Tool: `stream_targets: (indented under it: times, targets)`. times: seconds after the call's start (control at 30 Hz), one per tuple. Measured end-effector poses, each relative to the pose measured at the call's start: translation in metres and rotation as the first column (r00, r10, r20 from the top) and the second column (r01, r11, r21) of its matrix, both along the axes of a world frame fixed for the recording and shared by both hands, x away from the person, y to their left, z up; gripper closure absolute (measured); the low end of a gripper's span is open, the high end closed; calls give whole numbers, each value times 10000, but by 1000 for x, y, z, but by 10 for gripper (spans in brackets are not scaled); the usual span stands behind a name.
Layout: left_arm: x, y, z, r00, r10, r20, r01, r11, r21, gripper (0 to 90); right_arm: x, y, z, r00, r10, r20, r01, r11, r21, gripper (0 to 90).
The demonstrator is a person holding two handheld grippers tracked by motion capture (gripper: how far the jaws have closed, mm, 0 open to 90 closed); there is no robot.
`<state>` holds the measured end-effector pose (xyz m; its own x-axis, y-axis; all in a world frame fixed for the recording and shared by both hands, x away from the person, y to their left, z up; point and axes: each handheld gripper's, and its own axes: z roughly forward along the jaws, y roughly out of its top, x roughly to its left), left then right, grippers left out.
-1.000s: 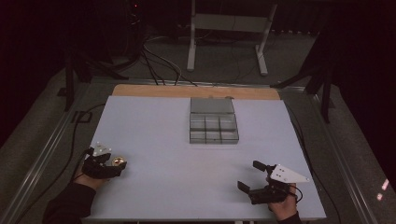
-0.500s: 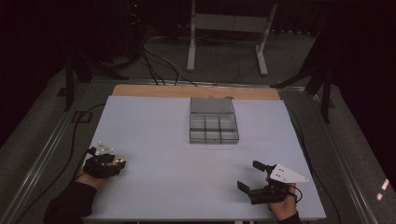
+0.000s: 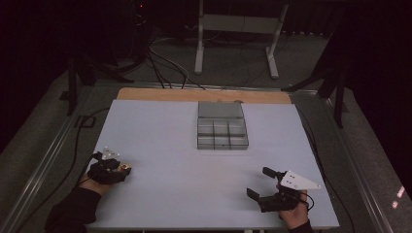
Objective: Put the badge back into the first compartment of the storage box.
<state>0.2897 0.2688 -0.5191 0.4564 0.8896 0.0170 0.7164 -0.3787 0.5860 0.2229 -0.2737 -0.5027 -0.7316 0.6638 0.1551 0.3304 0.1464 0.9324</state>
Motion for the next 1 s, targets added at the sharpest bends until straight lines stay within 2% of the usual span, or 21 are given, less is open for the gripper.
stream_targets:
  times: [0.3, 0.4, 0.77, 1.0]
  targets:
    - [-1, -1, 1, 9999, -45, 114, 45, 10000, 50, 483, 0, 0, 0, 10000, -5, -16, 5, 10000, 0, 0]
    - [-2, -3, 2, 9997, -90, 241, 84, 9996, 256, 483, 0, -1, 0, 10000, -10, 5, 10, 10000, 7, 0]
    - [-4, -9, 11, 9983, -369, 458, 369, 9993, 6, 483, 0, -1, 0, 10000, -51, -2, 51, 10000, 62, 0]
    - [-6, -18, 19, 9954, -841, 449, 852, 9961, -232, 482, 0, -1, 0, 10000, -74, -2, 74, 10000, 47, 0]
